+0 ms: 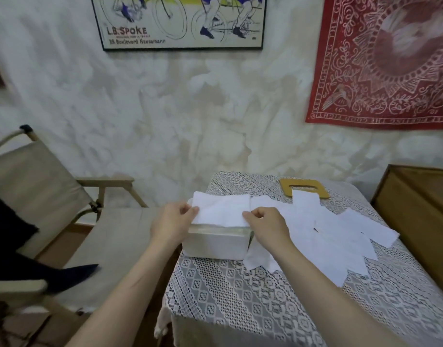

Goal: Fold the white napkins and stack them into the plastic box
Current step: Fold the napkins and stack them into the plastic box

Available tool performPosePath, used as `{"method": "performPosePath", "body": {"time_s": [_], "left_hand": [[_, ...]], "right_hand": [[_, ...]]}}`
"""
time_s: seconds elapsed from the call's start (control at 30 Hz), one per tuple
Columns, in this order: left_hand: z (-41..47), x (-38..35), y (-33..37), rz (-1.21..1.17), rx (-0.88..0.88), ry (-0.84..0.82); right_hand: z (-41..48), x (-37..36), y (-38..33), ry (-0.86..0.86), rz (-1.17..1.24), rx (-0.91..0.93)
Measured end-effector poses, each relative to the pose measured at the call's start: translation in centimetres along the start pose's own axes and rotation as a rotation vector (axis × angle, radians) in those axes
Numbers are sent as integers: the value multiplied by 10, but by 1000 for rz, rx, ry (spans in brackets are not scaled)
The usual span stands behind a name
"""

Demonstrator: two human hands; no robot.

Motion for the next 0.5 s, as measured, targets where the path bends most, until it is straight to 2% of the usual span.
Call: {"method": "performPosePath", "body": {"time_s": [0.27, 0.5], "left_hand": [[-2, 2, -9, 129, -51, 73], [-4, -1, -10, 70, -71, 89]], "right_hand": [[3, -21, -7, 13, -304, 52], [-8, -27, -5, -7, -341, 101]]}}
Point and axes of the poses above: each hand's wrist, its own z-axis towards the middle knuckle, its own x-axis out of the back of the hand, y = z × x, the point moved 8 cm from there along z, towards the middle knuckle, and after that the axes turned 8 degrees about -y, right-handed, at the moved point
